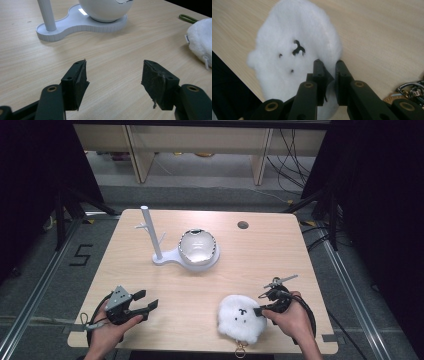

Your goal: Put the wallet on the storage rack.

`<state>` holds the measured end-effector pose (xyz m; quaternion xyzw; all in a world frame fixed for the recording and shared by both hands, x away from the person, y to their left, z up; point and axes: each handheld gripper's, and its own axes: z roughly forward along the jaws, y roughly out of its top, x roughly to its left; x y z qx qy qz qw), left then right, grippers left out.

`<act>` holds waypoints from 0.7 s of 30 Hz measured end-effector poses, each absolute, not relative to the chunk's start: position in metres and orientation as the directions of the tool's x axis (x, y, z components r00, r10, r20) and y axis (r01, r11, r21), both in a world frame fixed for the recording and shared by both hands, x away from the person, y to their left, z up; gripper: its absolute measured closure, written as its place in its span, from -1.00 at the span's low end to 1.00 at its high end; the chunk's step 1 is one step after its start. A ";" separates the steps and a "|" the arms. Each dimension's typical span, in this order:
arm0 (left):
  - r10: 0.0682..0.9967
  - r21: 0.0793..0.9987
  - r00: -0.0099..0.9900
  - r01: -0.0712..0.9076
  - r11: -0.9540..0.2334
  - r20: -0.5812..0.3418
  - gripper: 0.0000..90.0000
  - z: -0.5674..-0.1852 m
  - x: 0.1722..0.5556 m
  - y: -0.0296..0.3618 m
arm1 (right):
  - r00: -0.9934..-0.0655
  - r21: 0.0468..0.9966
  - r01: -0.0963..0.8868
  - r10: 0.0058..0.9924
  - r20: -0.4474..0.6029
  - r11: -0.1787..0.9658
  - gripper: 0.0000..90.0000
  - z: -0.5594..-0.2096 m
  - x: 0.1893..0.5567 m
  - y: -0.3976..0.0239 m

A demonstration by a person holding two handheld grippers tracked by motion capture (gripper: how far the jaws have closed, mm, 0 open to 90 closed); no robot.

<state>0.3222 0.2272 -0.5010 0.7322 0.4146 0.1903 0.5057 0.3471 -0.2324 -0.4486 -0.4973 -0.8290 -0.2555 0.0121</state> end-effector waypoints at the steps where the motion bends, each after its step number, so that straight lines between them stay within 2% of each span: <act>1: 0.804 0.895 0.579 0.419 -0.150 -0.137 -0.20 -0.500 0.322 0.228 | -0.513 0.431 0.820 0.817 0.264 0.376 0.84 -0.446 0.347 -0.232; 7: 0.809 0.894 0.570 0.425 -0.139 -0.145 -0.20 -0.502 0.321 0.229 | -0.550 0.531 0.762 0.804 0.227 0.371 0.85 -0.425 0.346 -0.230; 13: 0.810 0.896 0.567 0.423 -0.132 -0.149 -0.20 -0.503 0.322 0.230 | -0.518 0.578 0.758 0.818 0.251 0.302 0.85 -0.403 0.345 -0.226; 18: 0.815 0.900 0.559 0.420 -0.118 -0.154 -0.20 -0.503 0.322 0.231 | -0.560 0.660 0.685 0.802 0.207 0.309 0.85 -0.390 0.352 -0.230; 21: 0.816 0.898 0.559 0.422 -0.125 -0.149 -0.20 -0.505 0.322 0.231 | -0.541 0.693 0.670 0.815 0.208 0.267 0.85 -0.382 0.353 -0.227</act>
